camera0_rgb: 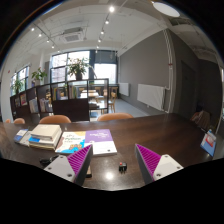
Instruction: Unplug charger
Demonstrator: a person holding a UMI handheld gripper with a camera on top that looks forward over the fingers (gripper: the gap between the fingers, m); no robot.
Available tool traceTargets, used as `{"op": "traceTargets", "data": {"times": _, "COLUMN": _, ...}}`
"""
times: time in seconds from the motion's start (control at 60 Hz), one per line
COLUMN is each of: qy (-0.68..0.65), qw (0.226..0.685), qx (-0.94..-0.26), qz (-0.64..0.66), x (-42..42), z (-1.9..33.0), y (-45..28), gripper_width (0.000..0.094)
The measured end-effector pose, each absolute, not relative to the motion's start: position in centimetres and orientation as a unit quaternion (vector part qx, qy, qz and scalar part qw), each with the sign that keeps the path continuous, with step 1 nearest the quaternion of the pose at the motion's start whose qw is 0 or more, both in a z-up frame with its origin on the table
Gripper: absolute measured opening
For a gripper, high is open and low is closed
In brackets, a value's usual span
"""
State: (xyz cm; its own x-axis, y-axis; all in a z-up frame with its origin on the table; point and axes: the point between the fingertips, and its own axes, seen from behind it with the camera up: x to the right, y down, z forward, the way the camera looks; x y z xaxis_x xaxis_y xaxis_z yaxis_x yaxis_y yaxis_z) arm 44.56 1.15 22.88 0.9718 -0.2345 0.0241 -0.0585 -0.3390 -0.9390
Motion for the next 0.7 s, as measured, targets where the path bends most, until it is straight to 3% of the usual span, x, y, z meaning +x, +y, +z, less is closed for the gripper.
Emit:
{"op": "traceTargets", "data": {"times": 0.083, "qy": 0.075, "qw": 0.595, "qx": -0.797, "qz": -0.074, "x": 40.5, "z": 26.6, "y": -2.9, "gripper_width": 0.0844}}
{"op": "traceTargets", "data": {"times": 0.233, "qy": 0.053, "qw": 0.593, "qx": -0.803, "qz": -0.034, "x": 31.9, "z": 27.6, "y": -9.9, "gripper_width": 0.0842}}
{"op": "traceTargets", "data": {"times": 0.55, "qy": -0.004, "qw": 0.506, "qx": -0.862, "qz": 0.032, "x": 17.3, "z": 18.8, "y": -20.8, "gripper_width": 0.0854}}
{"op": "traceTargets", "data": {"times": 0.7, "qy": -0.033, "qw": 0.491, "qx": -0.870, "qz": 0.030, "x": 14.7, "z": 17.3, "y": -23.0, "gripper_width": 0.0859}}
